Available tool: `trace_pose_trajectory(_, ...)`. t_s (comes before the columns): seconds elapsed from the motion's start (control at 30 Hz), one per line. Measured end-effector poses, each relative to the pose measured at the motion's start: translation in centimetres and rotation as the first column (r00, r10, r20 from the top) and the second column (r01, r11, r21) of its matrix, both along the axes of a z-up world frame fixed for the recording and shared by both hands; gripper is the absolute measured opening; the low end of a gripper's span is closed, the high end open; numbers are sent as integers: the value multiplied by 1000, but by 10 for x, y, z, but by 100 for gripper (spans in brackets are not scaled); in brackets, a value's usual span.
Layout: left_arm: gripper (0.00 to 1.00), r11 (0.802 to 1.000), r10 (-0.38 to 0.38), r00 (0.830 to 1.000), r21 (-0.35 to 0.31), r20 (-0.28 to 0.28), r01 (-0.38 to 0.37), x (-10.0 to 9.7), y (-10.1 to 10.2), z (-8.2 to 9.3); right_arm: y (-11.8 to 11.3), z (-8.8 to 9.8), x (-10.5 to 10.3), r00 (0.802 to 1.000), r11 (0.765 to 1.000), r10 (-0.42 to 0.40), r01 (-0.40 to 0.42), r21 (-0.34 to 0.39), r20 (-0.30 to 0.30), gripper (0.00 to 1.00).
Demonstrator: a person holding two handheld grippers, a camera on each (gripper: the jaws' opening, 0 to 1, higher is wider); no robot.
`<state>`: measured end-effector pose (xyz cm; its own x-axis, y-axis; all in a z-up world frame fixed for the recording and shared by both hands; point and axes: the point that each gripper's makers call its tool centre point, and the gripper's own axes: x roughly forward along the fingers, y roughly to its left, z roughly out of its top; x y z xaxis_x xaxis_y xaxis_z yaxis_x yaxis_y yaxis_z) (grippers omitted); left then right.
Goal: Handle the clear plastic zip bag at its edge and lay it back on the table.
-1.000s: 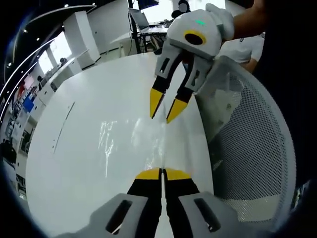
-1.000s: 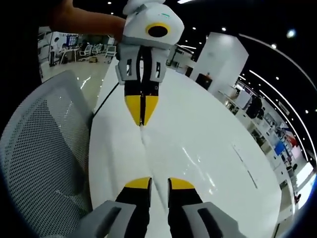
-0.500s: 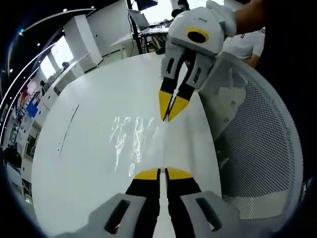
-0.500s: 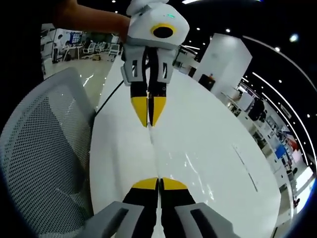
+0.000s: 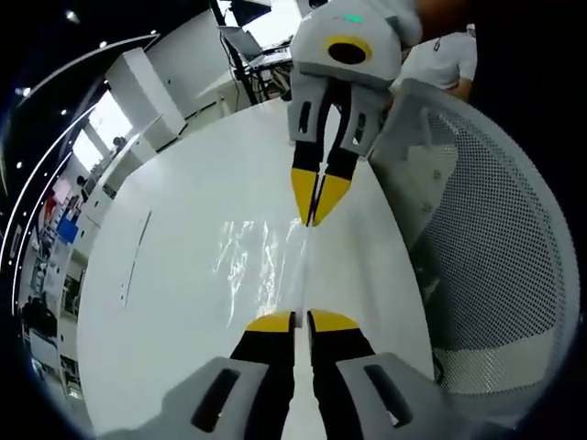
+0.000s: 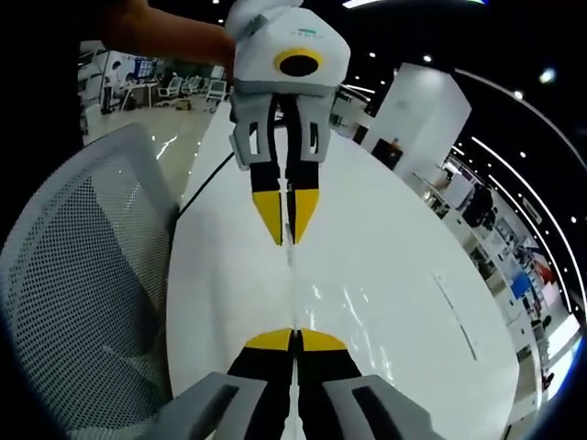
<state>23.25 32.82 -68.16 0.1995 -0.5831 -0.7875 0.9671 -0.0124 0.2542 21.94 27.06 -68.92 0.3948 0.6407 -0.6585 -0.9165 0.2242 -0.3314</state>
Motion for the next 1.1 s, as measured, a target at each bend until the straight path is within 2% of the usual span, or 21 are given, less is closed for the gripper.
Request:
trace_pose_trajectory(0.57,0,997,-68,996,37,52,67,-2,-6,-4,1,1,-2,1000,1000,-10,10,1,-14,0)
trace_pose_trajectory(0.73,0,998,-64,996,25,61,62,-1,-8,-1,1,3,-1,1000,1000,-24,24,18,-17,2)
trace_pose_trajectory(1.1,0,998,-59,997,20,43,58,-2,-9,0,7,11,-1,1000,1000,-5,5,28,13,8)
